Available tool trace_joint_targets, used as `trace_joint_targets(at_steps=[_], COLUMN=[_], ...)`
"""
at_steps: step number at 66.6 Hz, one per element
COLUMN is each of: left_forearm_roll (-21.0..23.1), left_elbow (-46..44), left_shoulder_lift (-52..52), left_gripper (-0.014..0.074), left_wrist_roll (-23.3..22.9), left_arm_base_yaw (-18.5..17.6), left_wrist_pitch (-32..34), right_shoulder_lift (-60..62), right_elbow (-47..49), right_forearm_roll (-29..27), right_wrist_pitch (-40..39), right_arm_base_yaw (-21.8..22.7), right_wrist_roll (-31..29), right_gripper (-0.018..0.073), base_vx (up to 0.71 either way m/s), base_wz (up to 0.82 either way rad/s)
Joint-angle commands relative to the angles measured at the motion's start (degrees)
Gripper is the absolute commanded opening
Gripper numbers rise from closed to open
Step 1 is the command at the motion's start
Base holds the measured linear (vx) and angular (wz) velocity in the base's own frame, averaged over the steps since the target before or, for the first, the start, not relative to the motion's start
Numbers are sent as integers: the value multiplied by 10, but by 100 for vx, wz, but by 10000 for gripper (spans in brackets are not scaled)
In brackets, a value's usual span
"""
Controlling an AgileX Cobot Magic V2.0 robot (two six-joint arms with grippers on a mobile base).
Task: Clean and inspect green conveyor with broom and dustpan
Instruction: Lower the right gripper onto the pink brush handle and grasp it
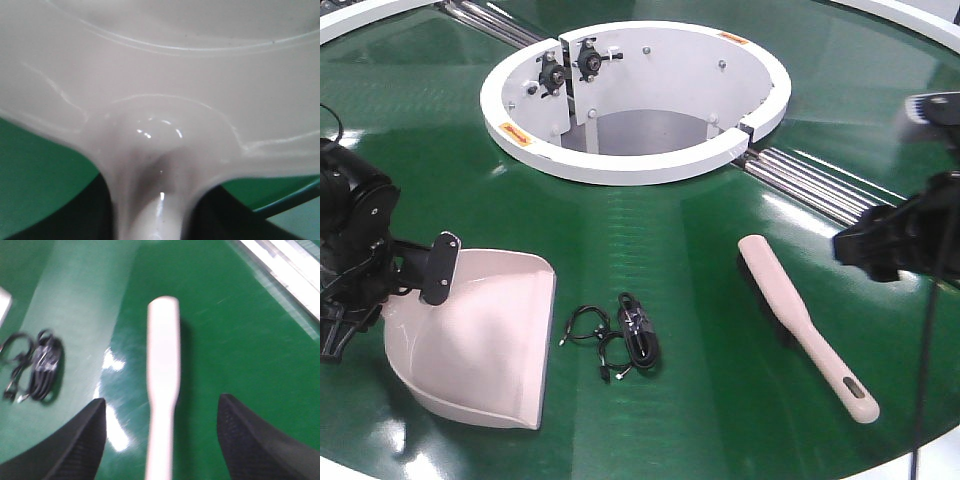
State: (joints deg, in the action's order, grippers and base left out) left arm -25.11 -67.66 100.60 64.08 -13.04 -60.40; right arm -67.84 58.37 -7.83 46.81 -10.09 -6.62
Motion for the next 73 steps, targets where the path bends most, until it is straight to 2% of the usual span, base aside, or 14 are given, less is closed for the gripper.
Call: trace_joint_targets(at_steps=[1, 16, 29, 46, 73], left_forearm_roll=[-5, -5, -5, -5, -5], left_elbow=[-15, -15, -15, -15, -15], left_shoulder_lift=[-24, -24, -24, -24, -24], left_gripper=[-6, -6, -6, -6, -6], left_wrist_roll=[0, 0, 0, 0, 0], left_arm_base_yaw=[-3, -3, -3, -3, -3], left_wrist_pitch=[-1, -1, -1, -1, -1], right_shoulder_lift=[-43, -165, -217, -255, -325], right_elbow=[48, 112, 115, 115, 115], right_forearm_roll=[19, 35, 38, 83, 65], right_wrist_pitch=[13, 107, 113, 117, 120], right_arm_base_yaw=[-26, -33, -33, -33, -33], right_wrist_roll=[25, 47, 54, 66, 66], right_gripper=[471, 471, 471, 471, 471], base_vx=[0, 0, 0, 0, 0], base_wz=[0, 0, 0, 0, 0])
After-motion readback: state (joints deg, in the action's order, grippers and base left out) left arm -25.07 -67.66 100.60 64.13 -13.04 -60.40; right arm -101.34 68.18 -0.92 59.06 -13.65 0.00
